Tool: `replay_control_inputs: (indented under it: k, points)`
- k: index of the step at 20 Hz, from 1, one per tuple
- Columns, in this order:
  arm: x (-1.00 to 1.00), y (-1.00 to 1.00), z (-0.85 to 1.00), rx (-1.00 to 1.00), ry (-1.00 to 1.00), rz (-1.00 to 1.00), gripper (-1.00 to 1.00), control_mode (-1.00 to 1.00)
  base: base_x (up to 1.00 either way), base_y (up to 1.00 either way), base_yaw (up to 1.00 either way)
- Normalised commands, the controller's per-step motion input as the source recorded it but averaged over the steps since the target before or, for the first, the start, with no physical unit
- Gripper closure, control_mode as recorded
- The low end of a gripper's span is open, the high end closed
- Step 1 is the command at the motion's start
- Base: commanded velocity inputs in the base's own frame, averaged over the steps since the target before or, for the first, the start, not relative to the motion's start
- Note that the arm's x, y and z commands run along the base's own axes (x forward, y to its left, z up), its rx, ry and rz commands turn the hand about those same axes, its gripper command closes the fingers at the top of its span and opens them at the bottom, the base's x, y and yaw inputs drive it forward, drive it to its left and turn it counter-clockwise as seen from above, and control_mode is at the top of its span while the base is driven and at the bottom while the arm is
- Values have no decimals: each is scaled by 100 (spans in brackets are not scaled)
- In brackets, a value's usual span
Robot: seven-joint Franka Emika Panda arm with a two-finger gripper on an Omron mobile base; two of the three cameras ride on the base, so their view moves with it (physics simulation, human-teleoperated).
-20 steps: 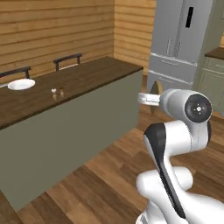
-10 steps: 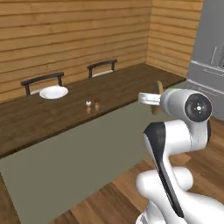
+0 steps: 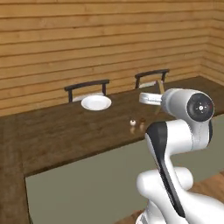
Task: Start the toaster. Once the lever pops up, take the bread to the plate on the dining counter.
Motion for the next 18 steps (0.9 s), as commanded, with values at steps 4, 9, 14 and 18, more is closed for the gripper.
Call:
replay_control_inputs:
  k: [4,9,14,18]
  points:
    - [0,0,0,0,0,0,100,100,100,0,38]
    - [0,0,0,0,0,0,100,100,100,0,29]
    - [0,0,0,0,0,0,100,100,93,0,12]
    - [0,0,0,0,0,0,100,100,6,0,0]
